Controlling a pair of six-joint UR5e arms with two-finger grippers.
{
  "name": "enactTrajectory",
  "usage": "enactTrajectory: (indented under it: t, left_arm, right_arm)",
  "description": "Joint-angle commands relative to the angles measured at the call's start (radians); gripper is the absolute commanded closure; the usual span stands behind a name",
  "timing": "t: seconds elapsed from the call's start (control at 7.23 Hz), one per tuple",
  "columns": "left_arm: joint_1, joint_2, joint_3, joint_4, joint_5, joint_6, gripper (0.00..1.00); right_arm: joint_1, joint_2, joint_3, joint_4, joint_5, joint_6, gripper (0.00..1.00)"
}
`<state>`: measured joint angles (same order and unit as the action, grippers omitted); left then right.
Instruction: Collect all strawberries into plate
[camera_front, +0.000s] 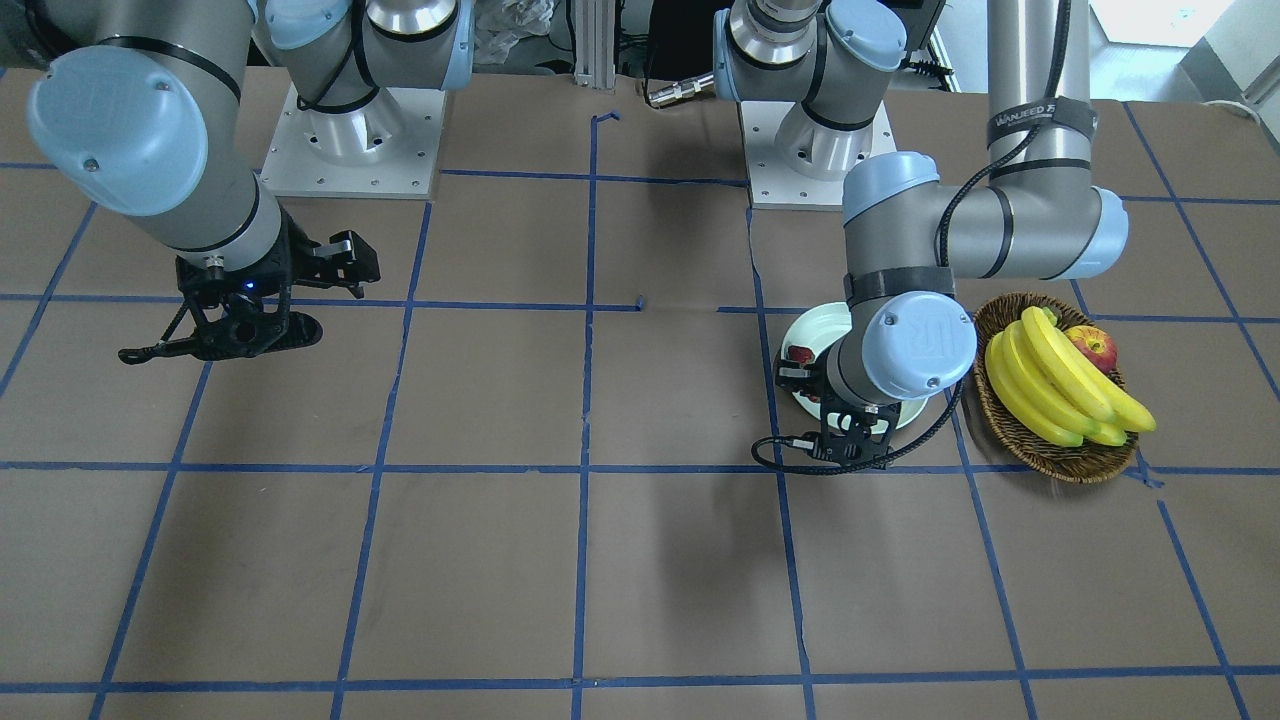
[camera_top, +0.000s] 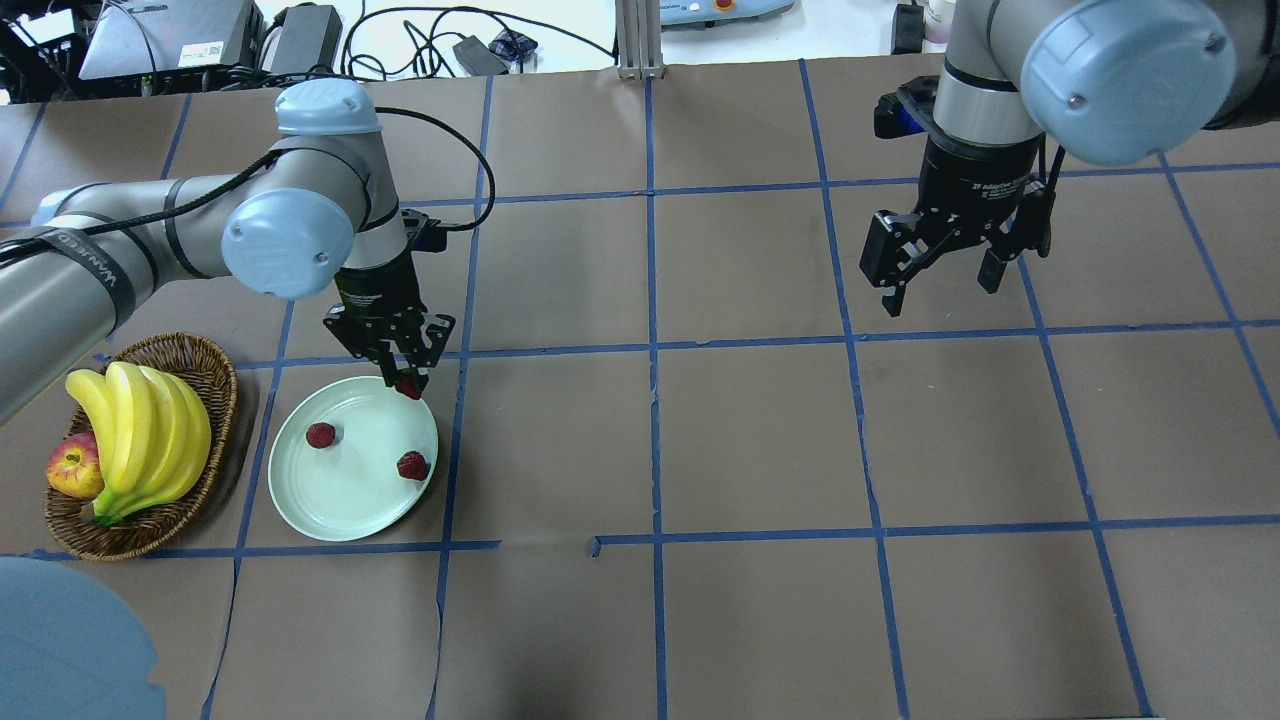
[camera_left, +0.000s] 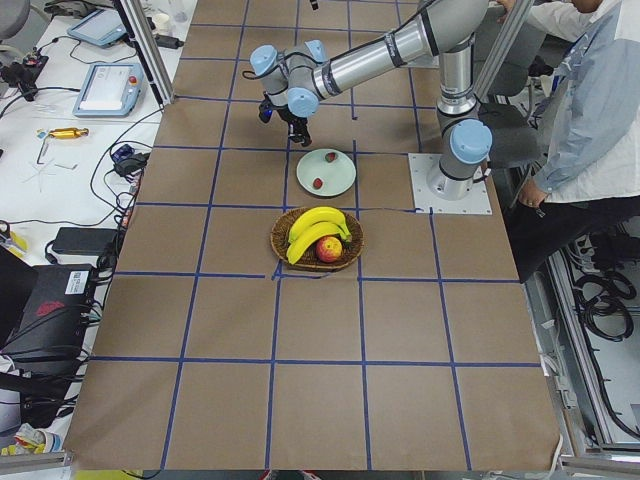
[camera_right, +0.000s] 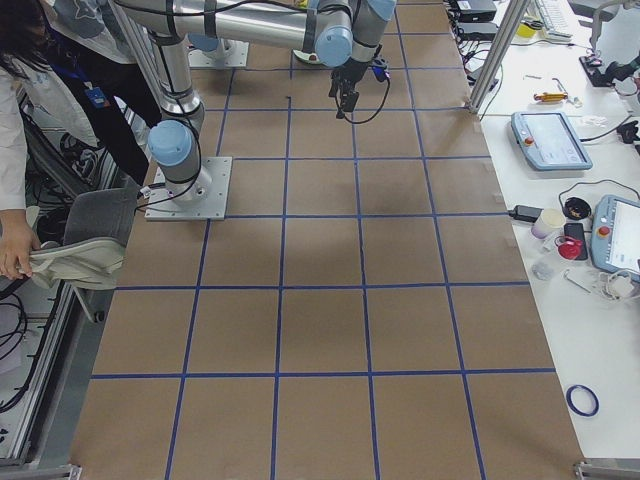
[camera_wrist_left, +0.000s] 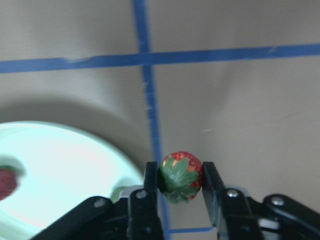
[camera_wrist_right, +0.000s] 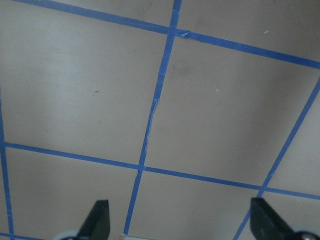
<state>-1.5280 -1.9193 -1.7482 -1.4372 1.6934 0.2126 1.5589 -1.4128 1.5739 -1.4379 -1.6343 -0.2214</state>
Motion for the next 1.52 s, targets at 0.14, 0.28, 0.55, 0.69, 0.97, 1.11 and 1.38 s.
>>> enactTrajectory:
  t: [0.14,0.28,0.55,0.69,0.97,1.11,1.38]
  left_arm:
    - [0.046,0.014,-0.049,-0.054,0.068,0.09,0.84]
    - [0.046,0.02,-0.054,-0.055,0.069,0.087,0.07]
    - [0.046,0.033,-0.047,-0.057,0.071,0.096,0.0]
    - [0.046,0.043,-0.039,-0.055,0.071,0.096,0.0]
    - [0.043,0.086,0.017,-0.052,0.06,0.093,0.0]
    - [0.042,0.117,0.071,-0.051,0.058,0.087,0.0]
    - [0.029,0.163,0.177,-0.054,0.051,0.08,0.0]
  right_arm:
    - [0.001,0.0,0.0,-0.003,-0.001,0.002,0.0]
    - [0.001,0.0,0.0,-0.004,0.001,0.002,0.0]
    - [0.001,0.0,0.0,-0.003,-0.001,0.0,0.0]
    - [0.001,0.0,0.0,-0.003,-0.001,0.0,0.0]
    - [0.001,0.0,-0.002,-0.004,0.001,0.013,0.0]
    - [0.004,-0.002,0.0,-0.004,-0.002,0.019,0.0]
    - [0.003,-0.003,-0.015,-0.007,-0.002,0.017,0.0]
